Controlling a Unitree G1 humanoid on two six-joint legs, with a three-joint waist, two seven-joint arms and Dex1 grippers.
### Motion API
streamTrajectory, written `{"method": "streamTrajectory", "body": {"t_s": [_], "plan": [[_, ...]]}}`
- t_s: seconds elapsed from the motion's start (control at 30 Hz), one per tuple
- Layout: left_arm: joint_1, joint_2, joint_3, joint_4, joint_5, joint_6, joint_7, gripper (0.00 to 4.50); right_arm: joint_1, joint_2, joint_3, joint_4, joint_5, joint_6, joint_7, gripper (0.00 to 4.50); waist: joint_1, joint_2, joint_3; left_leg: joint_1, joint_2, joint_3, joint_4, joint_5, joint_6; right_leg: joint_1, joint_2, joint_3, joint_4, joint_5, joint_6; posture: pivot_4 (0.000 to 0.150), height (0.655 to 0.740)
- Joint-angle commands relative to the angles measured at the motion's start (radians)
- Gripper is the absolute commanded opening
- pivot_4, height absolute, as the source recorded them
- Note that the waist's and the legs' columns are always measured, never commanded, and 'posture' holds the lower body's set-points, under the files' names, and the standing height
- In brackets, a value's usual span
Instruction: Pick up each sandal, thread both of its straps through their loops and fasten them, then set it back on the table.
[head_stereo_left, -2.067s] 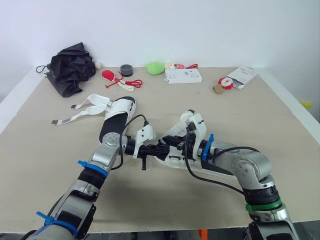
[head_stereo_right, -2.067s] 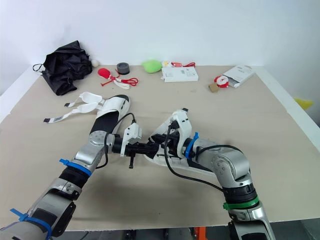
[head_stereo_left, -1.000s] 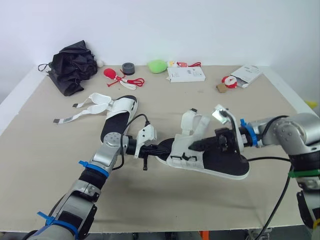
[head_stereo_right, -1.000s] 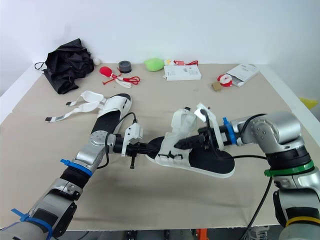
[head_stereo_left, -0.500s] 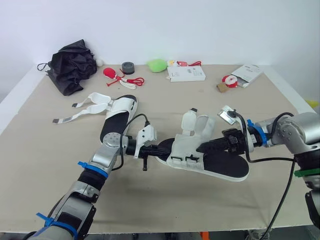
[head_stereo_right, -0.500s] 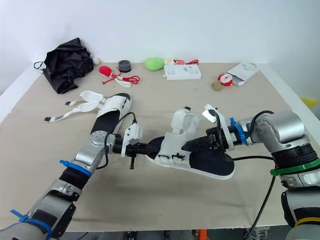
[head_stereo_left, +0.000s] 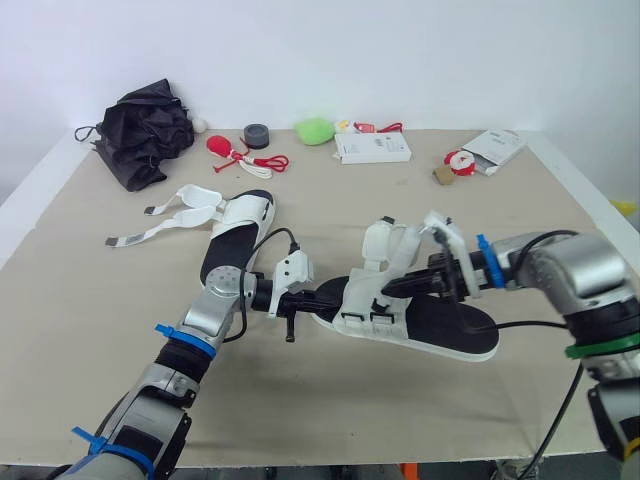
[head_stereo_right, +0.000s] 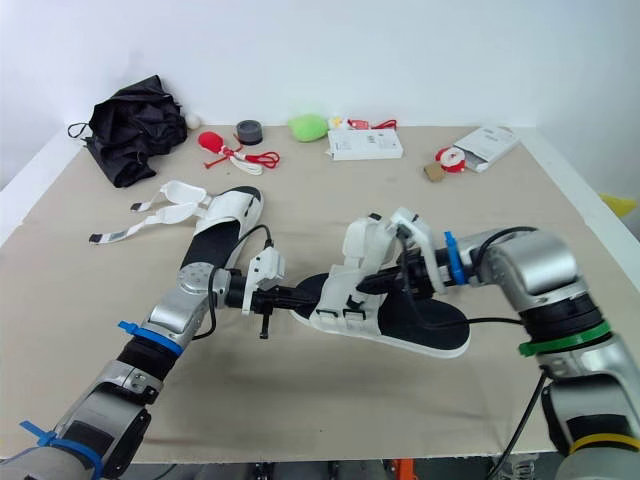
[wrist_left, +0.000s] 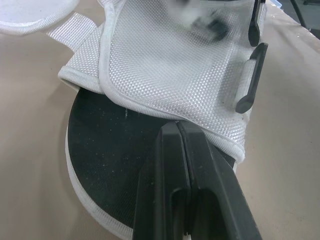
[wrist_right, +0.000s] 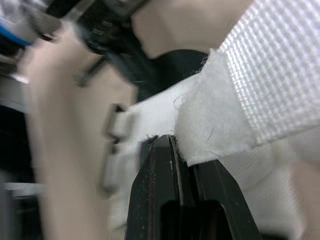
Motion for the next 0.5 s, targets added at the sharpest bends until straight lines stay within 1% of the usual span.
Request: {"method": "streamTrajectory", "body": {"t_s": [0.03,0.07,0.17,0.2,0.37,0.5], "plan": [[0.053,0.025,-0.048,0.077,0.062,0.059,0.023,0.0,0.024,-0.03,-0.04,-0.032,0.002,0.005,0.017,1.45,0.0,0.0,0.0,0.0,0.0,0.0,0.0,0.0,0.0,0.0,0.0,0.0,0.0,0.0,0.0,0.15,0.74],[0.054,0.027,-0.048,0.079,0.062,0.057,0.023,0.0,0.033,-0.041,-0.033,-0.042,0.002,0.012,0.027,1.99,0.0,0.0,0.0,0.0,0.0,0.0,0.001,0.0,0.0,0.0,0.0,0.0,0.0,0.0,0.0,0.15,0.74],[0.053,0.031,-0.047,0.087,0.062,0.052,0.022,0.0,0.049,-0.06,-0.036,-0.069,0.014,0.021,0.055,3.3,0.0,0.0,0.0,0.0,0.0,0.0,0.001,0.0,0.0,0.001,0.0,0.0,0.0,0.001,0.0,0.15,0.74],[0.052,0.032,-0.047,0.088,0.063,0.052,0.023,0.0,0.047,-0.06,-0.047,-0.069,0.028,0.034,0.06,3.52,0.0,0.0,0.0,0.001,0.0,0.0,0.001,0.0,0.0,0.001,0.0,0.0,0.0,0.001,0.0,0.15,0.74],[0.048,0.029,-0.048,0.093,0.062,0.051,0.025,0.0,0.033,-0.017,-0.144,-0.066,0.106,0.111,0.036,3.52,0.0,0.0,0.0,0.001,0.0,0.0,0.002,0.0,0.0,0.001,0.0,0.0,0.0,0.001,0.0,0.15,0.74],[0.047,0.026,-0.048,0.096,0.062,0.049,0.027,0.0,0.059,0.032,-0.208,-0.106,0.145,0.169,-0.037,3.52,0.0,0.0,0.0,0.001,0.0,-0.001,0.002,0.0,0.0,0.001,0.0,0.0,0.0,0.002,-0.001,0.15,0.74]]}}
